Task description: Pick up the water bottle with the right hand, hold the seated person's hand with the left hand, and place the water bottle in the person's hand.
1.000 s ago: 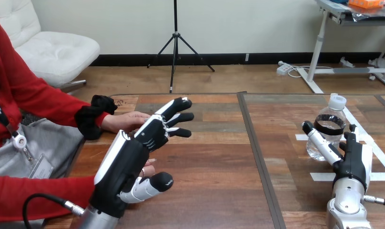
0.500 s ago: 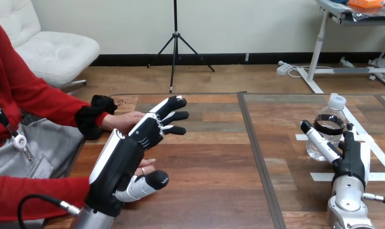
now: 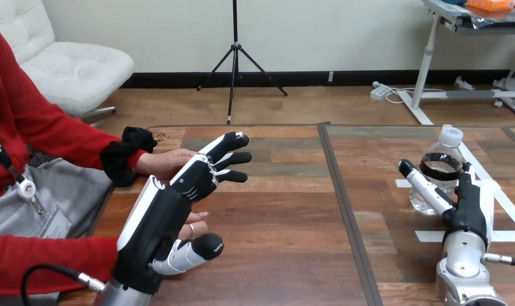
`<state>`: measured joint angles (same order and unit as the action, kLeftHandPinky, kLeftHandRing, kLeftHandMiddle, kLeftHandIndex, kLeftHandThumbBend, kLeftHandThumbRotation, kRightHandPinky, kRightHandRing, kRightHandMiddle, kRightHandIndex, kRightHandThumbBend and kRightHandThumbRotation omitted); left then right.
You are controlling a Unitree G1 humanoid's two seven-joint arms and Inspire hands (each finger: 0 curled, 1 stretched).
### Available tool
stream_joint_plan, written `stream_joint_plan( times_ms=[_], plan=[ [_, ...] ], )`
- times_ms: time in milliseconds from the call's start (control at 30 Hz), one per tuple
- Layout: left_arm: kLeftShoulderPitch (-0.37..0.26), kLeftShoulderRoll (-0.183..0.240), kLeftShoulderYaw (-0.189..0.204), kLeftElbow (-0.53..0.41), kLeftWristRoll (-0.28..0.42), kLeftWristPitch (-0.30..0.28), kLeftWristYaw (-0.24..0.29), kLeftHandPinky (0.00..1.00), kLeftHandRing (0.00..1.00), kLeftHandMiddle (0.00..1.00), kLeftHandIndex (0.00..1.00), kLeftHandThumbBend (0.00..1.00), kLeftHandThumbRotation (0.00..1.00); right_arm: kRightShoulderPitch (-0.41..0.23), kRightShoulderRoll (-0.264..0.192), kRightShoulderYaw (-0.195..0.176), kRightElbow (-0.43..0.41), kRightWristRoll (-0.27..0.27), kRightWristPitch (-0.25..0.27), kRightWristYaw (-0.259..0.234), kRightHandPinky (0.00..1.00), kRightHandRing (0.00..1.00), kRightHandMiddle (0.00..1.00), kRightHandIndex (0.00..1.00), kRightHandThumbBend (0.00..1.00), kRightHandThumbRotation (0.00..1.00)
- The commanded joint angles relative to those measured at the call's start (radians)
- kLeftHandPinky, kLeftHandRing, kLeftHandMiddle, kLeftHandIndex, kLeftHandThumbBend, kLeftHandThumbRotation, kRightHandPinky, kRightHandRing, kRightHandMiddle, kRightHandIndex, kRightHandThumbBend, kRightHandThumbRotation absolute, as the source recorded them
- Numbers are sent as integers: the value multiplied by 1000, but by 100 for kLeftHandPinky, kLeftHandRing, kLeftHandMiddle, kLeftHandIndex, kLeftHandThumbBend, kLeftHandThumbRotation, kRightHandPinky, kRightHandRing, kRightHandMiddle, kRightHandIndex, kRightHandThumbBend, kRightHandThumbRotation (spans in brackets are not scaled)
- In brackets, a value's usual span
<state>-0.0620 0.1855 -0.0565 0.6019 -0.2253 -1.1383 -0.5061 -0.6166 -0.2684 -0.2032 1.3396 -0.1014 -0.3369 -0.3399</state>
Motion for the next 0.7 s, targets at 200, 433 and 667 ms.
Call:
stream_joint_plan(
  times_ms=[200, 433, 667],
  plan=[
    [-24, 8, 15, -23, -1, -17, 5, 72, 83, 88, 88, 100, 84, -107, -23, 8, -5, -12, -9, 8, 90, 97, 99, 100, 100, 52],
    [-20, 6, 21, -24, 11, -28, 15, 72, 82, 88, 88, 100, 84, -115, -31, 23, -2, -32, 14, -8, 89, 96, 99, 100, 100, 53],
    [-15, 3, 18, -31, 13, -30, 20, 71, 82, 87, 88, 100, 85, -122, -35, 22, -2, -40, 24, -13, 86, 94, 98, 100, 100, 52]
  ],
)
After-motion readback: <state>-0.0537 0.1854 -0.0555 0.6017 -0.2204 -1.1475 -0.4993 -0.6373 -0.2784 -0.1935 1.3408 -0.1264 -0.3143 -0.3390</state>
